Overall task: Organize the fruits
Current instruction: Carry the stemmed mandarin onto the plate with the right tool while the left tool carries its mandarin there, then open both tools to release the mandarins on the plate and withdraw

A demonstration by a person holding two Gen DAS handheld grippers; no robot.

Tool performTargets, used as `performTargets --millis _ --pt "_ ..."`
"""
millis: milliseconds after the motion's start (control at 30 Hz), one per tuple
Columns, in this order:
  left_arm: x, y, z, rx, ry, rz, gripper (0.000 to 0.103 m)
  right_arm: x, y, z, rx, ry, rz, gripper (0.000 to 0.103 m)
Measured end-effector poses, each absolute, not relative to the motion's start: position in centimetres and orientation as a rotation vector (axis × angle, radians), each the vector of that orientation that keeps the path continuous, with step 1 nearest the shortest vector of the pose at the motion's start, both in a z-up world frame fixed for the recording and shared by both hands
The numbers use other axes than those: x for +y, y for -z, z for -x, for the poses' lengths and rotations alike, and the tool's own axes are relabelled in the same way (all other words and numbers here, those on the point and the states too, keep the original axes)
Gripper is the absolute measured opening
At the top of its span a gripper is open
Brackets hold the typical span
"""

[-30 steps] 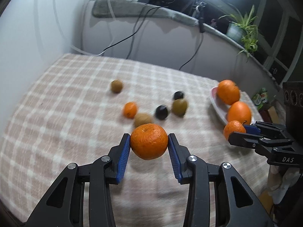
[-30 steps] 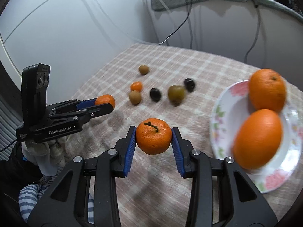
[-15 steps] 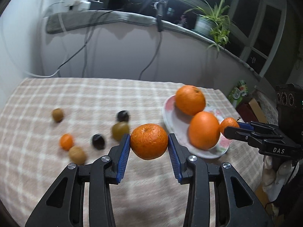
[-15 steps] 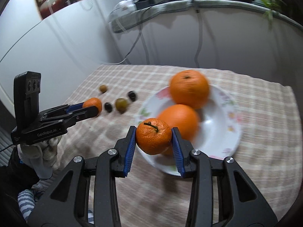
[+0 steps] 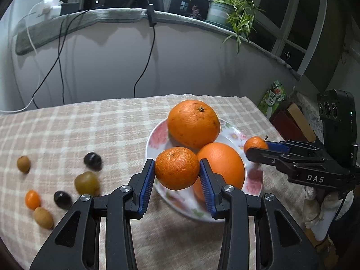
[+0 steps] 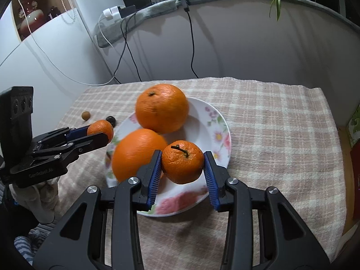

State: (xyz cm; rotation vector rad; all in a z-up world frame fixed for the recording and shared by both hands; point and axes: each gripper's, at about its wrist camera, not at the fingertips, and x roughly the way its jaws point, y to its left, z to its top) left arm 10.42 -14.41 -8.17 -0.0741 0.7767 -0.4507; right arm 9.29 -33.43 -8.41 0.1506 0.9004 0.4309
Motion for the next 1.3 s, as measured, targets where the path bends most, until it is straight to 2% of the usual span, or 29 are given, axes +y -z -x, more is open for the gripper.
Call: performTargets --millis 667,700,767,833,867,1033,1167,1300 --pt "-15.3 8.4 -11.0 0.781 0.455 0.038 0.039 -33.4 9.6 -10.4 0.925 -0.411 -0.146 0.039" --pt "-15.3 8.3 -10.9 0.776 0.453 0.033 0.041 -33.4 9.6 -10.4 0.926 -0.411 -0.144 0.039" --pt "-15.3 8.1 -10.7 0.764 0.454 0.028 0.051 -33.3 9.6 -10.4 0.927 -0.41 -0.137 0.039" --pt "-15.4 7.8 -10.6 0.754 0.452 0.021 0.052 -33.2 9.4 -10.4 0.922 -0.406 -0.134 0.049" --pt "-15.4 7.7 -10.5 0.752 0.451 0.019 0.052 -33.2 9.3 -10.4 0.914 -0.407 -0.136 0.057" --pt "-15.1 7.6 -10.4 0.748 0.45 0.022 0.053 -33.3 8.7 -10.1 0.899 -0.402 -0.135 0.059" --pt "-14.8 7.4 -10.1 0.742 0.446 0.025 0.054 -33.2 8.2 -9.8 0.886 -0.393 -0.138 0.069" --pt "-14.3 7.0 -9.7 0.731 0.432 0.026 0.054 -33.1 7.7 -9.7 0.88 -0.397 -0.144 0.07"
